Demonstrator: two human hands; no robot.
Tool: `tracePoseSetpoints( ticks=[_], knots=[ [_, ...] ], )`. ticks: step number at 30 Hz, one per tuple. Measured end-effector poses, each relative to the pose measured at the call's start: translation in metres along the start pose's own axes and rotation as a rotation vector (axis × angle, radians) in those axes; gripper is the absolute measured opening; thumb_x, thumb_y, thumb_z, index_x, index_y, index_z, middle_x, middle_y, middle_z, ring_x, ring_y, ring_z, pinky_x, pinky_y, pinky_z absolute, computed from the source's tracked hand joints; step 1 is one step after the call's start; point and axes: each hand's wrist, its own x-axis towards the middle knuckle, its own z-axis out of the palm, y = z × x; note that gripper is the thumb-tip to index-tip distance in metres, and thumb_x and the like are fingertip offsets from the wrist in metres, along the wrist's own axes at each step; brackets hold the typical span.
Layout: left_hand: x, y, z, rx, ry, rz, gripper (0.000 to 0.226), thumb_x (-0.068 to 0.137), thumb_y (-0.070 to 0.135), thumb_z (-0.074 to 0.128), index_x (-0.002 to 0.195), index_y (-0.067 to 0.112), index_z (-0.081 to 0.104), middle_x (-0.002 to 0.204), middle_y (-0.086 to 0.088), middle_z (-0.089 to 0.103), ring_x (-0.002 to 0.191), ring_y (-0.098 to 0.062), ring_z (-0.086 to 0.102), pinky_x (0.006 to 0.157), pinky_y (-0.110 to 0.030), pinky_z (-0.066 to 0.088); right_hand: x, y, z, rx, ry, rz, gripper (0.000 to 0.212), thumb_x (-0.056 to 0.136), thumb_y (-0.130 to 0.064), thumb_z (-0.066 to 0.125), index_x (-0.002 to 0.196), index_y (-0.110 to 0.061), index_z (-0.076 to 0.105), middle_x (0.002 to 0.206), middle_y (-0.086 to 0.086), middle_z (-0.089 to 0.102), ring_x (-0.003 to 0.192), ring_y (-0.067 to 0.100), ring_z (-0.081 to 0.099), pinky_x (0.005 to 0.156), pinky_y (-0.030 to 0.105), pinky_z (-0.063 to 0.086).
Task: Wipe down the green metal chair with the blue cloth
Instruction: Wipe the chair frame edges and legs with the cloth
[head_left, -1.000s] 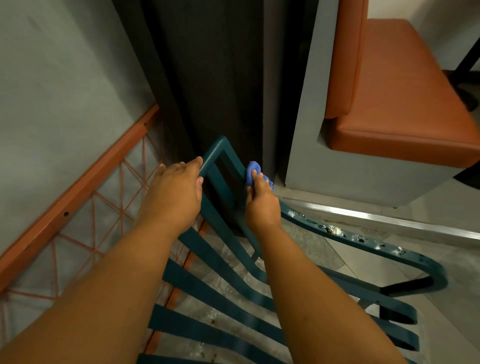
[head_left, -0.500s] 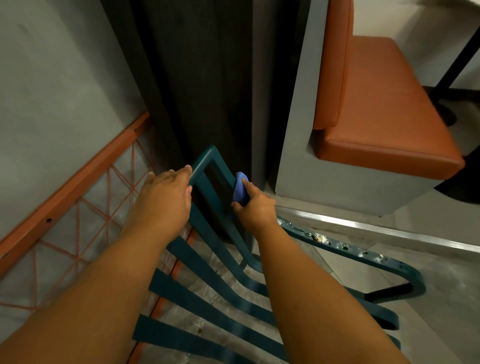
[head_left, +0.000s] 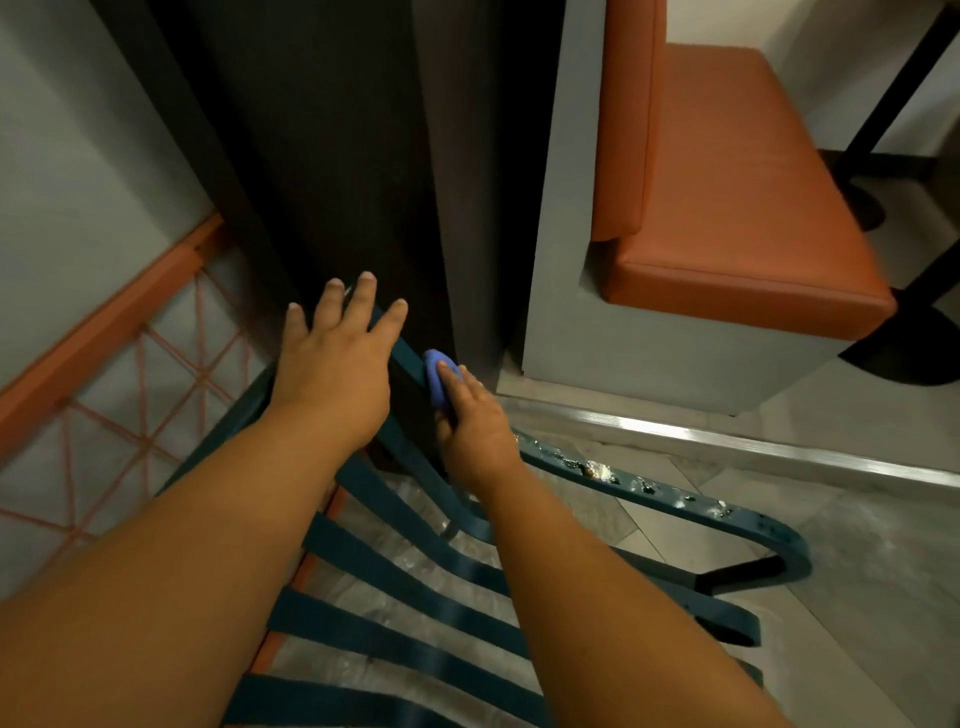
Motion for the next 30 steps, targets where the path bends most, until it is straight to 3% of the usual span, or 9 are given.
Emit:
tracePoseSetpoints(
  ticks=[7,11,15,17,19,21,26,28,30],
  knots=[
    [0.013,0.017,0.0,0.314,-0.2,-0.013,0.071,0.09,0.036,0.047,0.148,0.038,0.006,0.156,-0.01,-0.016,0.139,-0.043,-0.015,0.109,-0.059,0.019,0.016,0.025,-0.004,-0.137,-0.072,0.179,0.059,0.096,-0.024,0.049,0.149,-0.025,0.025,0.152,0.011,0.033,0.136,0.031,0.034,0.114,0.045,0.028],
    [0.014,0.022,0.002,0.417,-0.239,-0.036,0.089,0.084,0.021,0.062,0.148,0.039,0.003,0.155,-0.01,-0.02,0.136,-0.047,-0.018,0.108,-0.061,0.019,-0.001,0.028,0.004,-0.124,-0.031,0.03,0.064,0.097,-0.019,0.047,0.152,-0.028,0.015,0.161,0.003,0.014,0.147,0.026,0.011,0.12,0.042,0.007],
    [0.013,0.021,0.002,0.418,-0.253,-0.019,0.085,0.085,0.029,0.058,0.148,0.038,0.001,0.155,-0.011,-0.02,0.136,-0.047,-0.019,0.107,-0.06,0.019,-0.028,0.055,0.002,-0.209,-0.052,-0.053,0.065,0.1,-0.022,0.043,0.152,-0.032,0.006,0.162,-0.003,0.0,0.148,0.021,-0.004,0.117,0.034,-0.007],
    [0.013,0.021,0.002,0.421,-0.248,-0.009,0.085,0.085,0.029,0.056,0.148,0.038,0.0,0.155,-0.011,-0.02,0.136,-0.047,-0.018,0.107,-0.06,0.02,-0.017,0.053,-0.004,-0.183,-0.059,0.071,0.058,0.101,-0.025,0.04,0.152,-0.029,0.013,0.161,0.002,0.014,0.147,0.025,0.011,0.119,0.037,0.003],
    [0.012,0.022,0.001,0.438,-0.252,-0.011,0.089,0.084,0.026,0.06,0.148,0.037,-0.001,0.154,-0.012,-0.021,0.136,-0.047,-0.018,0.107,-0.06,0.02,0.005,0.043,-0.011,-0.119,-0.076,0.231,0.048,0.099,-0.022,0.043,0.146,-0.023,0.031,0.149,0.011,0.038,0.135,0.032,0.037,0.115,0.046,0.028],
    [0.012,0.023,0.0,0.447,-0.257,-0.016,0.09,0.084,0.025,0.061,0.148,0.037,-0.002,0.154,-0.012,-0.021,0.136,-0.047,-0.018,0.107,-0.06,0.02,0.016,0.034,-0.009,-0.143,-0.085,0.262,0.046,0.095,-0.014,0.047,0.14,-0.021,0.038,0.142,0.013,0.045,0.129,0.033,0.043,0.11,0.048,0.035],
    [0.011,0.023,0.002,0.463,-0.232,-0.013,0.092,0.083,0.022,0.062,0.148,0.037,-0.001,0.155,-0.012,-0.019,0.137,-0.047,-0.015,0.106,-0.059,0.023,-0.031,0.057,0.012,-0.215,0.007,-0.022,0.075,0.098,-0.012,0.047,0.151,-0.034,-0.001,0.161,-0.005,-0.007,0.146,0.021,-0.015,0.114,0.035,-0.014],
    [0.011,0.022,0.002,0.457,-0.226,-0.006,0.09,0.084,0.024,0.061,0.148,0.037,0.0,0.155,-0.012,-0.018,0.137,-0.047,-0.015,0.106,-0.058,0.023,-0.044,0.075,0.013,-0.31,0.0,-0.07,0.078,0.098,-0.014,0.048,0.15,-0.037,-0.004,0.16,-0.008,-0.011,0.143,0.017,-0.021,0.11,0.035,-0.018],
    [0.012,0.022,0.002,0.45,-0.232,-0.002,0.088,0.085,0.025,0.06,0.148,0.037,0.0,0.155,-0.012,-0.019,0.137,-0.046,-0.016,0.106,-0.059,0.022,-0.034,0.079,0.008,-0.297,0.001,0.01,0.072,0.098,-0.016,0.046,0.152,-0.034,0.002,0.161,-0.004,-0.002,0.147,0.02,-0.008,0.114,0.034,-0.013]
  ],
)
